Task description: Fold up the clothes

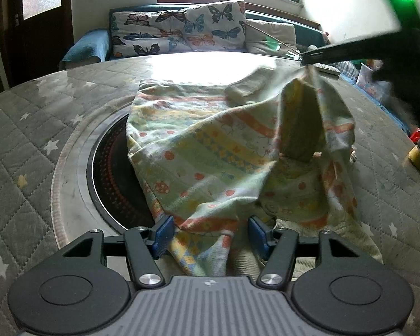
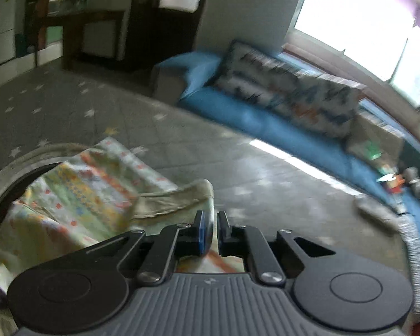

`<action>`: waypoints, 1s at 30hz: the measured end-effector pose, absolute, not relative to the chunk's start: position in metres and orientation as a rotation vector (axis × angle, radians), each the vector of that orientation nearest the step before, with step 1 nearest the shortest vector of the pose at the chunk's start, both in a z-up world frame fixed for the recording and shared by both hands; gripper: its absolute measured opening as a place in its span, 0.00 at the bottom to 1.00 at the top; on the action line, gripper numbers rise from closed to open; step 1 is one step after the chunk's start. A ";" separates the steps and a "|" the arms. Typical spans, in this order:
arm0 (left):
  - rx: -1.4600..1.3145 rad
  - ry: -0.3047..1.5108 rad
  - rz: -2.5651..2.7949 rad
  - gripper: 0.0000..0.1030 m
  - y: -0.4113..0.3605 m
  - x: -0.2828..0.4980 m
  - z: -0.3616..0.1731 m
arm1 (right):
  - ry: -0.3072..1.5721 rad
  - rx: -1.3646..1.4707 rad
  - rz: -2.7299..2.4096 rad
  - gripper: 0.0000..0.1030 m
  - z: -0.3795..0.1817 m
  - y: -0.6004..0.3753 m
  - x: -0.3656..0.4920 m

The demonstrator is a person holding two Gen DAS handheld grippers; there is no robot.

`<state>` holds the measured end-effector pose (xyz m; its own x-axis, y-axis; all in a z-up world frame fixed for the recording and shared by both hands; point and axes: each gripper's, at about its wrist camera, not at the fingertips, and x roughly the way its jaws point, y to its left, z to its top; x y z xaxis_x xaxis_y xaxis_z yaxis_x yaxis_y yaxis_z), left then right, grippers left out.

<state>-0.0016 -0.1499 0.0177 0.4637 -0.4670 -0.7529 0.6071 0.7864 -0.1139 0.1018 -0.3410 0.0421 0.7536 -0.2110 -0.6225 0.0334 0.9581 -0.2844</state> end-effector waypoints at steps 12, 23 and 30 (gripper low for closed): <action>0.206 0.858 -0.651 0.63 -0.153 -0.006 0.017 | 0.640 -0.158 -0.190 0.18 0.069 -0.376 -0.008; 0.212 0.866 -0.641 0.65 -0.153 -0.008 0.018 | 0.678 0.091 -0.144 0.43 0.049 -0.401 0.086; 0.209 0.868 -0.644 0.65 -0.152 -0.007 0.017 | 0.807 0.198 -0.204 0.43 0.004 -0.428 0.145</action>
<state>-0.0068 -0.1521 0.0172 0.4720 -0.4397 -0.7641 0.6039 0.7927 -0.0831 0.1451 -0.4276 0.0041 0.6740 -0.1052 -0.7312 0.2556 0.9619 0.0973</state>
